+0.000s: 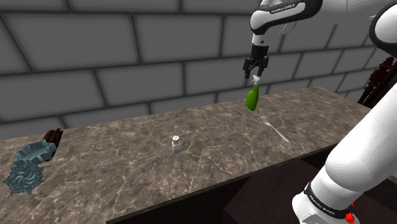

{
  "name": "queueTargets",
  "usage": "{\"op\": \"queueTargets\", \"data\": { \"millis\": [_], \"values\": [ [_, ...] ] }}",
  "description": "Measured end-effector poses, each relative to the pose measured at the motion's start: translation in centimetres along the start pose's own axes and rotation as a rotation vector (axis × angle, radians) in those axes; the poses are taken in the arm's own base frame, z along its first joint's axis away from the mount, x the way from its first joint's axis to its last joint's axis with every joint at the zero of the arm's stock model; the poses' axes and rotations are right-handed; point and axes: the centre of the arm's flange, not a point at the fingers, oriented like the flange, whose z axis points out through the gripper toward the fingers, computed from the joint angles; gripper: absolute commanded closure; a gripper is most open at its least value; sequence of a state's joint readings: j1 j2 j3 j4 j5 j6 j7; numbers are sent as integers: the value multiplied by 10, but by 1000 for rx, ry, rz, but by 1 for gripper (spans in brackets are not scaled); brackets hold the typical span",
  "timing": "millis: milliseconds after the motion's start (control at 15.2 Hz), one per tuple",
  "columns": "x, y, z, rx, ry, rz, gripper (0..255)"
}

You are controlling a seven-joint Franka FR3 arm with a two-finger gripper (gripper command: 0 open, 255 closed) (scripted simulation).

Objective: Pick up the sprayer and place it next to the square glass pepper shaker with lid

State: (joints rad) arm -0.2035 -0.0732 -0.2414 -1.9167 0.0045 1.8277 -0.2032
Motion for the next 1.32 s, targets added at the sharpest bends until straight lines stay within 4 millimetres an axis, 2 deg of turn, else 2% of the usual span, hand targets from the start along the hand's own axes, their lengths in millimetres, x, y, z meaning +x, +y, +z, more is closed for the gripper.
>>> {"op": "queueTargets", "data": {
  "millis": [990,1122,1320],
  "values": [
    [102,162,50,-14,-10,176,0],
    [107,172,54,-15,-11,186,0],
    [108,174,69,-15,-11,188,0]
  ]
}}
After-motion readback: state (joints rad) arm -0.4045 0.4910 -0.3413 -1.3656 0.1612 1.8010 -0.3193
